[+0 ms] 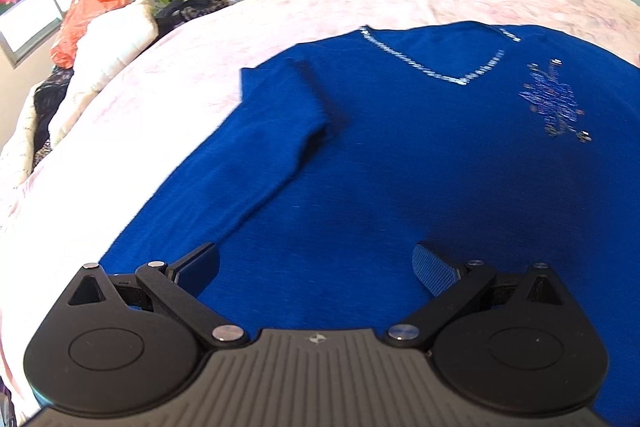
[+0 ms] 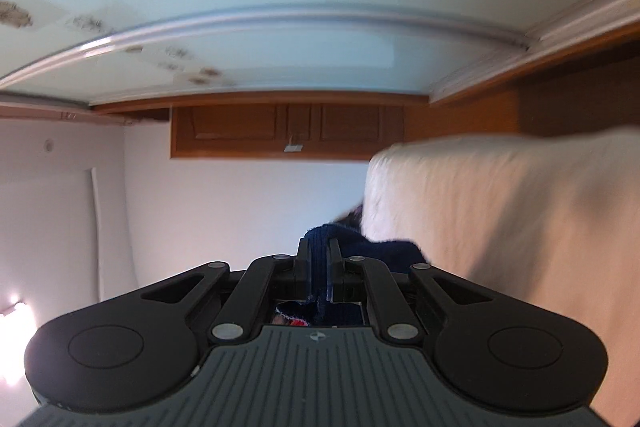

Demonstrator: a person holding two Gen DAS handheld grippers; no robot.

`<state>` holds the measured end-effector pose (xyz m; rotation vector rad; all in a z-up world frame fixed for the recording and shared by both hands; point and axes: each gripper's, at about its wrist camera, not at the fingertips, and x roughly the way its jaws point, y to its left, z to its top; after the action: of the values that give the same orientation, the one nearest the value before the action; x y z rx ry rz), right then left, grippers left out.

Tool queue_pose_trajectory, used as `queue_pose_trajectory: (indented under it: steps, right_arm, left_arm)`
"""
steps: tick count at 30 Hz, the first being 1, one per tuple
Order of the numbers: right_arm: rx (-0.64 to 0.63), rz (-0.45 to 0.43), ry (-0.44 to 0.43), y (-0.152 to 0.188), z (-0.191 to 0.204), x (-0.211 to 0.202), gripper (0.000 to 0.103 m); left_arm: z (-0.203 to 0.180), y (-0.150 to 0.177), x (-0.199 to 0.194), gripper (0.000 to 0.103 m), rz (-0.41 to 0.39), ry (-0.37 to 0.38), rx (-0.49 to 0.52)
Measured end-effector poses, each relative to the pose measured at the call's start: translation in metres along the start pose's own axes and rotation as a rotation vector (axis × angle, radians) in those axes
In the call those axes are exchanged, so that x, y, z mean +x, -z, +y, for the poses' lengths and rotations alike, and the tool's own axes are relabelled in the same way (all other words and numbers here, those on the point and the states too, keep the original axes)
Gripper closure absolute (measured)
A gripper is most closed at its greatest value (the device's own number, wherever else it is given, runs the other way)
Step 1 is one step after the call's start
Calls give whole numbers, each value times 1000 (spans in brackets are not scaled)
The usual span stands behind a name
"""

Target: Fold small clothes

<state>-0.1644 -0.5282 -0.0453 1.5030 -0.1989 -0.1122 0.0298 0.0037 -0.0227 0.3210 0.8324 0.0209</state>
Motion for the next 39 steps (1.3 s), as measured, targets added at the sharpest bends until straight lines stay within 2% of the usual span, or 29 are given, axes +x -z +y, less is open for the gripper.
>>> queue_pose_trajectory:
  steps: [9,15,18,21,23,26,28,29,30,31,33,39]
  right_arm:
    - [-19,320,-81,106,30,71,93]
    - [-11,469,-76,162,37,115,92]
    - [-6,514,-56,182,33,129,92]
    - [-3,547,-35,196,29,136,92]
    - [-1,563,-26,202,29,138,92]
    - [-6,577,-17,207,28,134,92]
    - [-8,584,-11,203,23,132,92]
    - [-11,587,-7,204,23,132,92]
    - [-14,590,-2,203,21,131,91]
    - [-17,594,2,202,19,133,91]
    - [-17,603,7,203,16,135,91]
    - [-29,619,21,210,14,138,91]
  left_arm:
    - [46,-3,9,0,-6,-70,-59]
    - [81,-9,23,0,-17,-152,-83]
    - [75,-17,20,0,-88,-150,-19]
    - [49,-28,26,0,-174,-157,116]
    - [28,-33,39,0,-196,-156,212]
    - [14,-35,55,1,-216,-145,252]
    - [16,-38,60,27,-220,-138,235]
    - [20,-40,63,54,-209,-122,218]
    - [25,-42,66,68,-189,-98,190]
    - [31,-43,68,72,-172,-67,159]
    - [42,-43,69,92,-162,-15,103]
    - [62,-37,52,97,-246,9,52]
